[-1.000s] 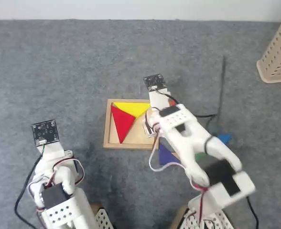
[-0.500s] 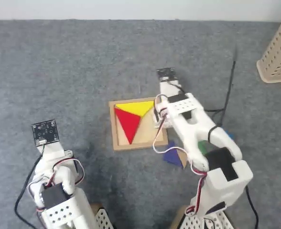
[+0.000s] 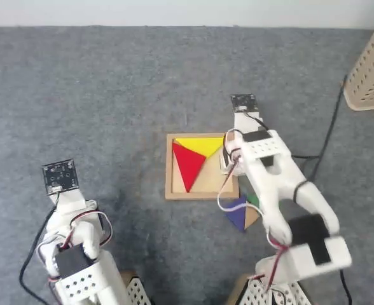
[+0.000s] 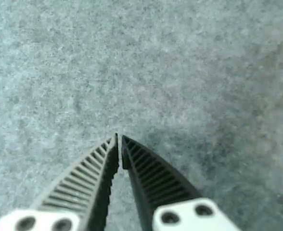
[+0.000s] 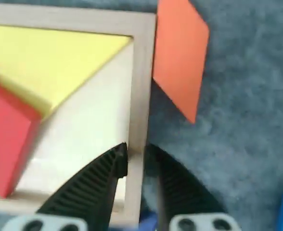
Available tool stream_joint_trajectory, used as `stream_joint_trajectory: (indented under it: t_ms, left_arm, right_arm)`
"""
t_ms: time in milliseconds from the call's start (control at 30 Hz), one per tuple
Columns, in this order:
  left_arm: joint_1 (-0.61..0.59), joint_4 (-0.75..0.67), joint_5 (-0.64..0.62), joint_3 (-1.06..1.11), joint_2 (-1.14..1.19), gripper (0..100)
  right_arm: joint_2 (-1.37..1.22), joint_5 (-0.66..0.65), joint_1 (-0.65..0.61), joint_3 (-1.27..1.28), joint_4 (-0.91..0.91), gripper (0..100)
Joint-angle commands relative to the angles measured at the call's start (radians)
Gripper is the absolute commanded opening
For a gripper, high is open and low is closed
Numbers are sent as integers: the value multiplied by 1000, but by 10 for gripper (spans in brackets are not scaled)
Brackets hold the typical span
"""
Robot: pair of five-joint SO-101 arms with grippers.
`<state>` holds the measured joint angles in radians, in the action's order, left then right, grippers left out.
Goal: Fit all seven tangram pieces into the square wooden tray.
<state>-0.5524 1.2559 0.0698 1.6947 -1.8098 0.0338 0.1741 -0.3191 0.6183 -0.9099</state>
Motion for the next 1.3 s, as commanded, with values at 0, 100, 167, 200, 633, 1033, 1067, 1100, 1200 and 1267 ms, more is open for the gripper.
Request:
stream_joint_trajectory:
  t_ms: [0,100,167,200,633,1033,1067,1100,1200,1267]
  left_arm:
    - [2,3,-9,-8,-3,13]
    - [2,3,-9,-8,-3,13]
    - [2,3,-9,-8,-3,13]
    - [2,3,-9,-8,-3,13]
    - [2,3,-9,-8,-3,13]
    - [2,3,-9,-8,-3,13]
    - [2,3,-9,-8,-3,13]
    - [2,3,-9,-8,-3,13]
    - [2,3,-9,-8,-3,13]
    - [2,3,-9,-8,-3,13]
  right_arm:
    - [163,28,15,35,16,213]
    - [216,28,15,69,15,270]
    - [231,25,13,75,8,260]
    - [240,21,7,75,8,240]
    - [107,-213,-229,69,157,8]
    - [28,-215,-308,63,240,9]
    - [18,-216,-326,64,254,9]
    - [5,-216,-340,64,265,9]
    - [-18,-216,-357,64,302,8]
    - [-19,-213,-337,64,303,8]
